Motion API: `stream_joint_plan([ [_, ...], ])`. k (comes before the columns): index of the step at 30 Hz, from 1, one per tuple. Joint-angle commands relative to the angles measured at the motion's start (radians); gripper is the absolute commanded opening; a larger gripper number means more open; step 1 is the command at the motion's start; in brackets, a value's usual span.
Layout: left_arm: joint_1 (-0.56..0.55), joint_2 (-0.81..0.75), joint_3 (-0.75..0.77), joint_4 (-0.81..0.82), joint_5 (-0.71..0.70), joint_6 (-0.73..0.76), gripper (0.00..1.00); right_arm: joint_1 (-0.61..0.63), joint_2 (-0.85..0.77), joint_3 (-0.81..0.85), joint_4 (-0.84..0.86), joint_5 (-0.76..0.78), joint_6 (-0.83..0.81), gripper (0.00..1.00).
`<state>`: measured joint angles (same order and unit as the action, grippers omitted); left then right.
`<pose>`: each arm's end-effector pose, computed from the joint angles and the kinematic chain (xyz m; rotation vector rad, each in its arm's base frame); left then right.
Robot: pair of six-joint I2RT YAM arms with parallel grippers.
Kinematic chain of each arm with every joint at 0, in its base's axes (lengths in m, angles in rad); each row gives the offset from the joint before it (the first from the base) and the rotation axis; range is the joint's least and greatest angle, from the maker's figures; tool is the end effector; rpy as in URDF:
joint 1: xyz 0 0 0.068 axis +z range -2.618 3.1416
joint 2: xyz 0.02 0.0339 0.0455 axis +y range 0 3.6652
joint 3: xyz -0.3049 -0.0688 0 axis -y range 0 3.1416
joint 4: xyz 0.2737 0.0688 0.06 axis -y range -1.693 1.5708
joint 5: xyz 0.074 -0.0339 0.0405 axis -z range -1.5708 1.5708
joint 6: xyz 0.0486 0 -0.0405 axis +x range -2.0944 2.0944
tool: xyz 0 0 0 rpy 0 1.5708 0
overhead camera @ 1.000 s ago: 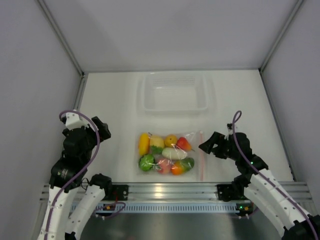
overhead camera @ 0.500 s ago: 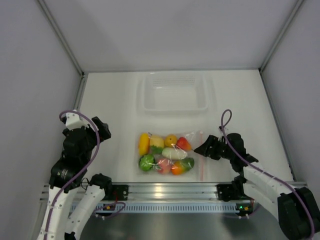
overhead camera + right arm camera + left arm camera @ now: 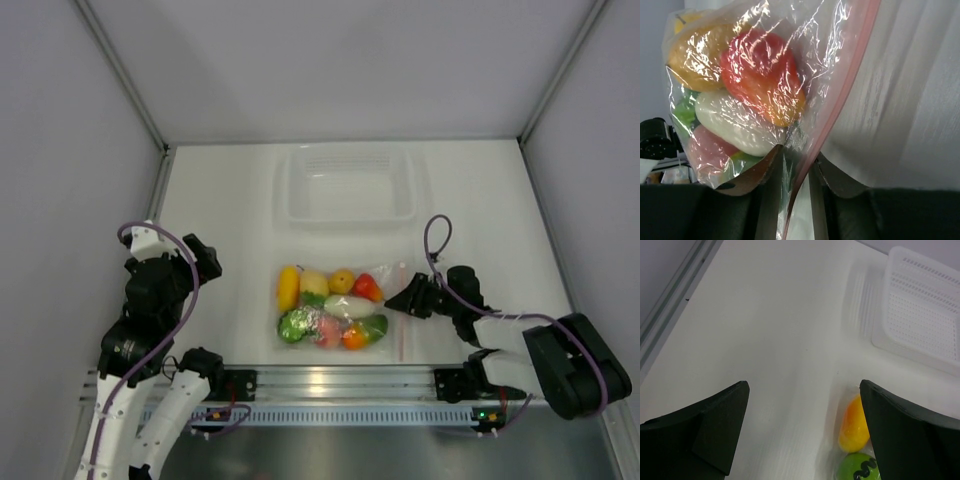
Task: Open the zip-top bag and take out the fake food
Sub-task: Pick up the zipper food storage bag at the center of the board.
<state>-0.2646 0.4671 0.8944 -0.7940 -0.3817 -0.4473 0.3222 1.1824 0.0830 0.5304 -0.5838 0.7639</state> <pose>0.0850 -0.0043 0.3761 -0.4234 1.8641 -0.1106 0.1611 0.0820 0.1174 0.1330 2.2983 1.2270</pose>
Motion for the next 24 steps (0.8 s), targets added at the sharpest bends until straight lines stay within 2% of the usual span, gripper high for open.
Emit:
stream_joint_plan([
  [1, -0.005, -0.008, -0.003, 0.049, 0.004, 0.002, 0.98, -0.012, -0.016, 0.009, 0.168, -0.022, -0.003, 0.27],
  [4, -0.005, -0.008, -0.003, 0.049, 0.006, 0.002, 0.98, -0.005, -0.128, 0.059, 0.016, 0.013, -0.055, 0.18],
  [5, -0.005, -0.005, -0.003, 0.049, 0.007, 0.002, 0.98, -0.003, -0.162, 0.072, -0.074, 0.034, -0.072, 0.11],
  [8, -0.005, 0.010, 0.003, 0.053, 0.023, 0.007, 0.98, 0.003, -0.295, 0.147, -0.284, 0.094, -0.179, 0.00],
  [10, -0.005, 0.024, 0.009, 0.055, 0.036, 0.015, 0.98, 0.006, -0.366, 0.211, -0.380, 0.111, -0.227, 0.00],
  [15, -0.005, 0.085, 0.055, 0.070, 0.104, 0.013, 0.98, 0.008, -0.411, 0.372, -0.666, 0.098, -0.382, 0.00],
  [20, -0.005, 0.136, 0.110, 0.133, 0.262, 0.012, 0.99, 0.043, -0.386, 0.555, -0.783, 0.061, -0.436, 0.00],
  [24, -0.005, 0.206, 0.198, 0.170, 0.433, 0.030, 0.99, 0.161, -0.308, 0.787, -0.967, 0.165, -0.536, 0.00],
])
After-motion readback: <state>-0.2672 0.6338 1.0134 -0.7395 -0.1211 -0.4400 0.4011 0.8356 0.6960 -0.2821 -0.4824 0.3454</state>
